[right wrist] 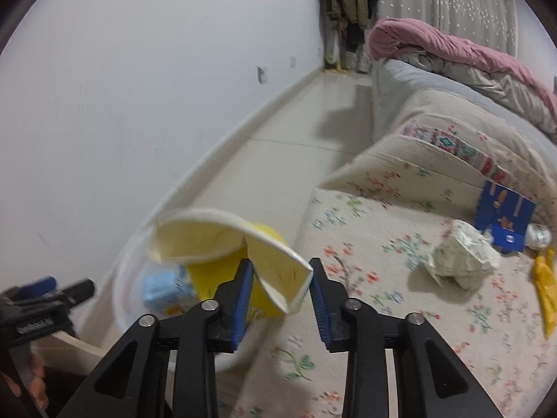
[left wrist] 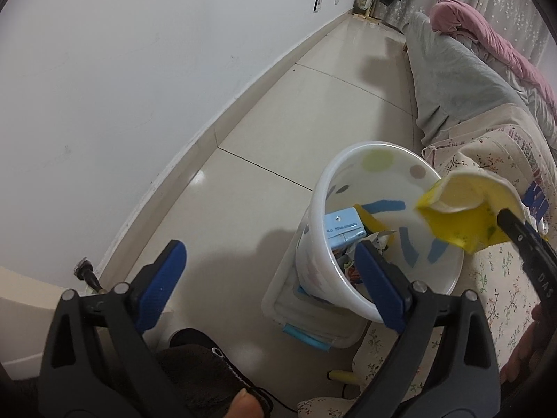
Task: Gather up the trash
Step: 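Open the right gripper to drop the yellow cup into the bin, then move both grippers back over the bed toward the remaining tissue and blue box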
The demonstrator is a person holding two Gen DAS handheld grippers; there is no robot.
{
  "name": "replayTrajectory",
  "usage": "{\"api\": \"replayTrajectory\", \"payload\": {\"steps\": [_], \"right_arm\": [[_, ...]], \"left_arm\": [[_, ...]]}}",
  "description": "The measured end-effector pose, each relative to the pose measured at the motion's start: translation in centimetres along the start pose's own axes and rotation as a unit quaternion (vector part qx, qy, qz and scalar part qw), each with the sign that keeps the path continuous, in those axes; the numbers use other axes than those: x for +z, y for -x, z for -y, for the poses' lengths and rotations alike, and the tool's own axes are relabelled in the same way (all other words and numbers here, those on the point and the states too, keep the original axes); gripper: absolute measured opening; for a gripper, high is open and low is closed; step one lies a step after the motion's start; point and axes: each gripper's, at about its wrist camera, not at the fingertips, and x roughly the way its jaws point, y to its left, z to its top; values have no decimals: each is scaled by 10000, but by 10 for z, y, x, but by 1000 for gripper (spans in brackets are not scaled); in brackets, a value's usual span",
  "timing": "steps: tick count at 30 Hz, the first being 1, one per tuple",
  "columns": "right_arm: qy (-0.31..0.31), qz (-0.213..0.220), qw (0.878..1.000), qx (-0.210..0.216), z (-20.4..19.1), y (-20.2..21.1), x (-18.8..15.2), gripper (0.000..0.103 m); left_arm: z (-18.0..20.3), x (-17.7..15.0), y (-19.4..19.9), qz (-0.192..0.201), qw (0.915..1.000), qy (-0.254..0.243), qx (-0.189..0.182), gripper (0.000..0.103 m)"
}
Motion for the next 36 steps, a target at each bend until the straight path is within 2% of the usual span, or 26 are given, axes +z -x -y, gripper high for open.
{"api": "replayTrajectory", "payload": {"steps": [2,4,22,36], "right_arm": [[-41,54,9999,133,3,2,1,55],[-48,154,9998,122,6,8,2,60],[-345,97,9987,-359,46,32,-10,72],[-924,90,9914,-924,116,56,-30,77]], "left_arm": [[0,0,0,-3,10000,1,-13,97],[1,1,0,-10,10000,-3,-20,97],[25,1,2,-7,9997,-180,-188,97],[68,1,3,-5,9977,-530,-416,97]]}}
